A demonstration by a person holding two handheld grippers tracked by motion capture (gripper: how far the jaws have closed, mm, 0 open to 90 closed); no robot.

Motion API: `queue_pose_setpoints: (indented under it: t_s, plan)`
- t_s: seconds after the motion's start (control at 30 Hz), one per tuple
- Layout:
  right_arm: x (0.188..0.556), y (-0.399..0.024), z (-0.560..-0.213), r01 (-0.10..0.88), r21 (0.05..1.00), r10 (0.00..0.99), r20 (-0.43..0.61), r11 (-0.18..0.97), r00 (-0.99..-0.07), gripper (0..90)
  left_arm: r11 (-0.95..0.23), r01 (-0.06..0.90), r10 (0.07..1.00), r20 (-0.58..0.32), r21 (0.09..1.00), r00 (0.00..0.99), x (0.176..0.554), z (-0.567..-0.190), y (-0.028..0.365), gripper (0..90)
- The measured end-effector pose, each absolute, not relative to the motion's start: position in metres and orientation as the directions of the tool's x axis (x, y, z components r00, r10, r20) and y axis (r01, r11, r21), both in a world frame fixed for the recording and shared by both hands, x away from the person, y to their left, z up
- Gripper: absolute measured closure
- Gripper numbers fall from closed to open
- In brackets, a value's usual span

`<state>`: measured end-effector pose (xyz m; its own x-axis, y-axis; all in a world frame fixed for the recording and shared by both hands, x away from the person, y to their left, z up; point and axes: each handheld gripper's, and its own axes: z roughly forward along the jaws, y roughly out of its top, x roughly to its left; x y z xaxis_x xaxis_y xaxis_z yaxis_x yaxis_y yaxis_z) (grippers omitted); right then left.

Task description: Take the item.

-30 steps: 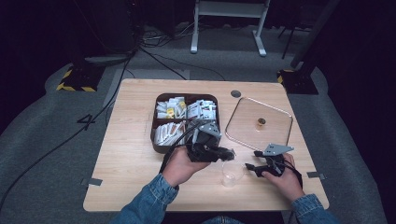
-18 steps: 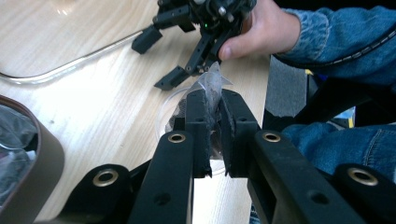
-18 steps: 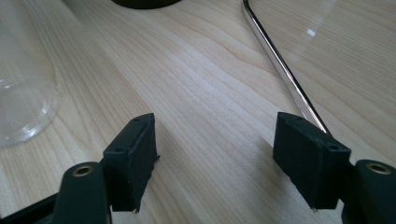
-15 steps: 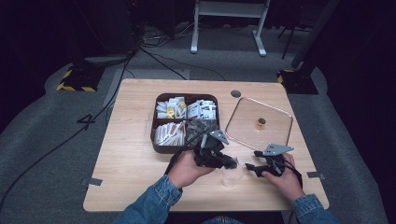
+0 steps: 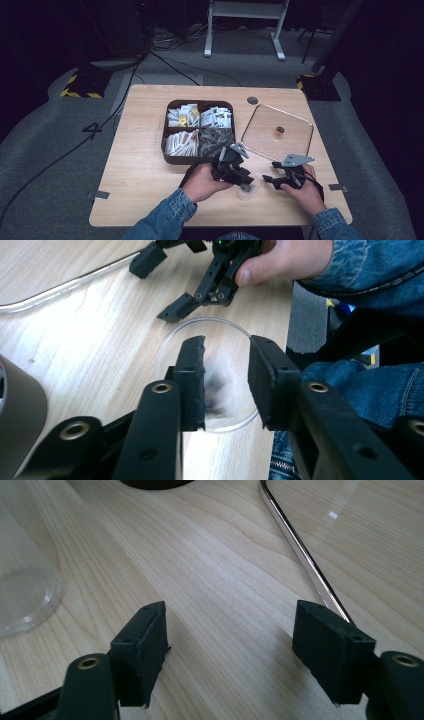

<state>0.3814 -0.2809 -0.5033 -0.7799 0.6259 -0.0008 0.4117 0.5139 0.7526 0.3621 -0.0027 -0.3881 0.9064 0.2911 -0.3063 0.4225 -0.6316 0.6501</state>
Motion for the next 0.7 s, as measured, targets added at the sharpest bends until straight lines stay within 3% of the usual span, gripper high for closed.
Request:
queue_pose_setpoints:
  t_s: [0.3,0.7]
  plan:
    - [0.382,-0.281,-0.503,0.412,0.752,0.626,-0.001,0.515,-0.780,30.4,-0.525,0.421,0.337,-0.273,0.740,0.901,0.360,-0.372,0.017,54.0]
    - [0.382,-0.280,-0.503,0.412,0.751,0.624,0.000,0.516,-0.782,30.2,-0.460,0.441,0.461,-0.217,0.771,0.860,0.360,-0.365,0.048,52.9]
